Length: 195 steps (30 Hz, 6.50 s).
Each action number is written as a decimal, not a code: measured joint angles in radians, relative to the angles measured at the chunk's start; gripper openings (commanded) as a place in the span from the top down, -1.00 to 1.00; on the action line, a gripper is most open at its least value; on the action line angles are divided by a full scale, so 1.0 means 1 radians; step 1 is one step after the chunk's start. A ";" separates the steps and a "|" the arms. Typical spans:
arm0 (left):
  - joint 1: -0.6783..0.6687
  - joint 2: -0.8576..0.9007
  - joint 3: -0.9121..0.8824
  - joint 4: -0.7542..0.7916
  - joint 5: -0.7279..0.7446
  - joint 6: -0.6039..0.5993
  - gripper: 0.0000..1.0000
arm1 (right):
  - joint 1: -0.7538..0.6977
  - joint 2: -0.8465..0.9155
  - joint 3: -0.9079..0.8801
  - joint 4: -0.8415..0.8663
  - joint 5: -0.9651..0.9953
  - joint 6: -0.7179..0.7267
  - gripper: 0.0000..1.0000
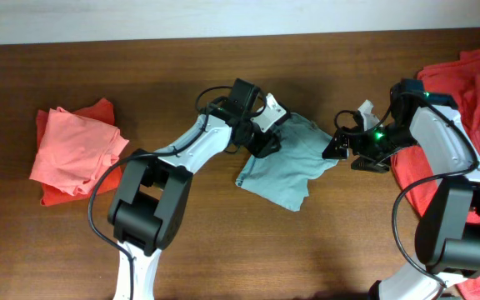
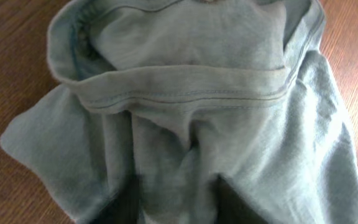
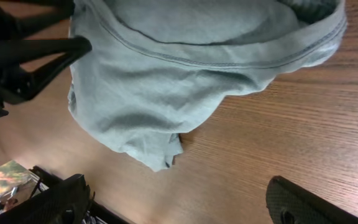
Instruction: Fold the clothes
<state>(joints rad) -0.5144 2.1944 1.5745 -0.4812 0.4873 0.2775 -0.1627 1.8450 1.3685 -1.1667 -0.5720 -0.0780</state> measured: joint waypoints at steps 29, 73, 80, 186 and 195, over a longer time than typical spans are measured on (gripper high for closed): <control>0.116 -0.060 0.080 -0.238 -0.134 -0.103 1.00 | 0.005 0.000 -0.047 0.050 0.036 -0.004 -0.91; 0.114 -0.142 -0.048 -0.388 -0.452 -0.287 0.99 | 0.296 0.219 -0.052 0.513 -0.208 0.216 0.74; 0.116 -0.142 -0.131 -0.369 -0.553 -0.336 0.98 | 0.297 0.220 -0.052 0.500 -0.208 0.211 0.56; 0.871 -0.434 -0.063 -0.323 -0.487 -0.270 0.99 | 0.297 0.221 -0.052 0.321 -0.128 0.148 0.55; 0.956 -0.433 -0.063 -0.378 -0.484 -0.266 -0.98 | 0.297 0.221 -0.052 0.320 -0.128 0.148 0.55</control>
<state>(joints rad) 0.4419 1.7611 1.5112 -0.8589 0.0032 0.0116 0.1345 2.0659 1.3163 -0.8471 -0.7002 0.0696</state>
